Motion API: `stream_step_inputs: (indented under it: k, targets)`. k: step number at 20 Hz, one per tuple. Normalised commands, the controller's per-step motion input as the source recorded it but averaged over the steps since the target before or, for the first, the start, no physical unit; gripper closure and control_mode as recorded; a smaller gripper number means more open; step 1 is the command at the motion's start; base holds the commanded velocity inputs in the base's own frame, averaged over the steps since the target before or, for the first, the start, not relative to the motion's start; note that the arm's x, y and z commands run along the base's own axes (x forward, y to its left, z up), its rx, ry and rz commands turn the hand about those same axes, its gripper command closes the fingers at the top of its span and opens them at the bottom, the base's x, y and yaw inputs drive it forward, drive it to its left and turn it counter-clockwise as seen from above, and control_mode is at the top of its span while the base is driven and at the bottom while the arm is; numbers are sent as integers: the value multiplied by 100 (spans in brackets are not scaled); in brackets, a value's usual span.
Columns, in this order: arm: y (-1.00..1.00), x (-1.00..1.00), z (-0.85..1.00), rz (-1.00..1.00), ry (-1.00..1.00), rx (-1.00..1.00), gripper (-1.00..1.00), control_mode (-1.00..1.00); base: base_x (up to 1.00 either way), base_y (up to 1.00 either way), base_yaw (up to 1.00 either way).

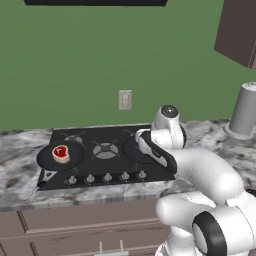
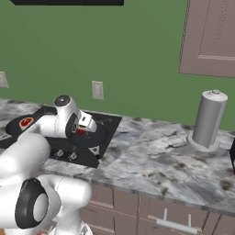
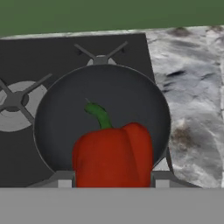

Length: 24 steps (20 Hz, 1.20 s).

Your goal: Place both pans onto different burners. Then place the bell pepper and the steak on different pans.

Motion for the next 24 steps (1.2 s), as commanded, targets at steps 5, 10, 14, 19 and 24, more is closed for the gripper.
stream_step_inputs:
  k: [5,10,14,19,24]
  targets:
    - [9,38,-30,0,0,2,100,-100,0,0,0]
    - [8,24,-28,0,0,0,100,-100,0,0,0]
    - [3,13,-25,0,0,0,100,-100,0,0,0]
    - [0,8,-20,0,0,0,100,-100,0,0,0]
    - [0,11,-21,0,0,0,100,-100,0,0,0]
